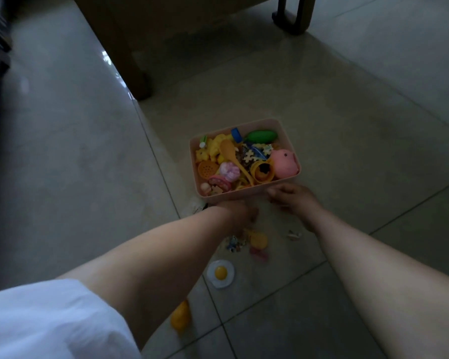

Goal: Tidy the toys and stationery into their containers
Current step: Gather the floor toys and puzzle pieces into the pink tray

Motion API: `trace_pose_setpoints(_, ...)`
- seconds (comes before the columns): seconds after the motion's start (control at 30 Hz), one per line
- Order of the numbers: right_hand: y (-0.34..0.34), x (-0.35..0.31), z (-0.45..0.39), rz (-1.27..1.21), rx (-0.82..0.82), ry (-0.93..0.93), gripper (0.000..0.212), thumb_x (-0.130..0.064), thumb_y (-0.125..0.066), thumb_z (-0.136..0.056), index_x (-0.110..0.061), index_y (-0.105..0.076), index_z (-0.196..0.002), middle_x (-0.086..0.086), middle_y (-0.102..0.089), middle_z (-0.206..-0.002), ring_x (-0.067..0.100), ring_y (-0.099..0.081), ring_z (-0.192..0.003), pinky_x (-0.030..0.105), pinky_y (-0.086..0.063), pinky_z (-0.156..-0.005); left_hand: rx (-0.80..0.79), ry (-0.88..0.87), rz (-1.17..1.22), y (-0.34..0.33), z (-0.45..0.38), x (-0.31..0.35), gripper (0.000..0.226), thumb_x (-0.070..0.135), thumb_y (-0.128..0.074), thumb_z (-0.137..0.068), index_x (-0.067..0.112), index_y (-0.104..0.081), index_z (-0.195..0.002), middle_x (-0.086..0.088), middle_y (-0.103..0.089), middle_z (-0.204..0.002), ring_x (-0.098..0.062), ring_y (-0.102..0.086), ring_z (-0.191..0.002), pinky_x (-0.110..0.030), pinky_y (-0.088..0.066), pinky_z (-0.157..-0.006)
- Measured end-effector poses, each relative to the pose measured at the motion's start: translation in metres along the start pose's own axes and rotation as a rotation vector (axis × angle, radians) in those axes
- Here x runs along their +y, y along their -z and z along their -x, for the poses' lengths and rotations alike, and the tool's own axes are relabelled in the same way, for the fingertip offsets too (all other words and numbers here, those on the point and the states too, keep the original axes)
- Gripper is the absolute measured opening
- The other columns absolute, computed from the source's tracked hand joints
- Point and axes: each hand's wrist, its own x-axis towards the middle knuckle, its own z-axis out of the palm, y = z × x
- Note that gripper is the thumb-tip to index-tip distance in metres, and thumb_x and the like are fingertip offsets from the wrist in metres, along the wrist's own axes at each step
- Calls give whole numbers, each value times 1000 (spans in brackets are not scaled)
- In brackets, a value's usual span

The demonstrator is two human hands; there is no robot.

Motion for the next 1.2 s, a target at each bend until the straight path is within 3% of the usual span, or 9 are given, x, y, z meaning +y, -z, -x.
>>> trace_pose_setpoints(0.1,9,25,7,258,93,-13,9,-17,-75,-81,-17,-66,-81,3,-64,-84,13,-56,-76,24,-42,-64,13,24,-9,1,-7,13,45,27,-57,-92,14,-48,-134,-11,-45,-137,-31,-46,-124,-41,-43,-99)
trace_pose_setpoints(0.2,14,45,18,469,-46,-70,22,-15,-79,-77,-11,-66,-94,7,-58,-95,18,-57,-85,20,-47,-62,-11,36,-101,-1,-12,28,35,19,-47,-96,9,-54,-129,-13,-50,-135,-32,-47,-125,-40,-42,-102)
trace_pose_setpoints(0.3,20,48,25,823,-92,-12,42,-20,-84,-69,-16,-63,-106,3,-44,-105,21,-57,-93,25,-48,-79,-89,42,-196,3,-15,34,39,25,-63,-88,12,-58,-125,-9,-56,-130,-29,-54,-119,-39,-46,-99)
trace_pose_setpoints(0.4,20,47,24,949,-24,-11,32,-13,-78,-73,-15,-63,-101,7,-44,-112,28,-58,-99,26,-46,-81,-79,38,-159,20,-10,33,38,25,-59,-90,13,-54,-126,-7,-55,-130,-26,-55,-119,-36,-47,-98)
trace_pose_setpoints(0.53,16,47,25,992,12,-57,24,-20,-75,-77,-12,-66,-97,13,-52,-115,32,-57,-105,29,-45,-84,83,62,-22,35,1,26,34,26,-52,-95,10,-54,-125,-9,-57,-127,-25,-56,-111,-32,-44,-93)
trace_pose_setpoints(0.73,16,52,26,904,66,8,35,-19,-76,-75,-13,-59,-104,12,-54,-113,30,-57,-102,30,-43,-80,78,140,254,51,19,6,36,18,-60,-90,13,-55,-125,-7,-63,-113,-25,-62,-94,-32,-49,-72)
trace_pose_setpoints(1.0,9,45,23,1022,90,23,18,-19,-70,-80,-15,-65,-97,12,-49,-116,32,-56,-105,29,-45,-87,470,441,875,65,27,-7,9,19,-56,-90,14,-56,-98,-7,-61,-86,-17,-58,-69,-28,-50,-58)
trace_pose_setpoints(1.1,8,40,23,1109,55,1,20,-26,-67,-82,-20,-63,-100,10,-53,-117,30,-55,-110,31,-47,-90,547,575,1019,65,25,-11,8,17,-53,-91,12,-59,-92,-12,-64,-91,-25,-64,-80,-31,-53,-62)
trace_pose_setpoints(1.2,3,38,21,1021,1,-99,28,-27,-70,-80,-21,-57,-103,6,-61,-113,28,-59,-106,29,-47,-85,566,638,1115,62,23,-12,9,17,-53,-93,13,-57,-87,-9,-61,-88,-21,-59,-74,-25,-46,-52)
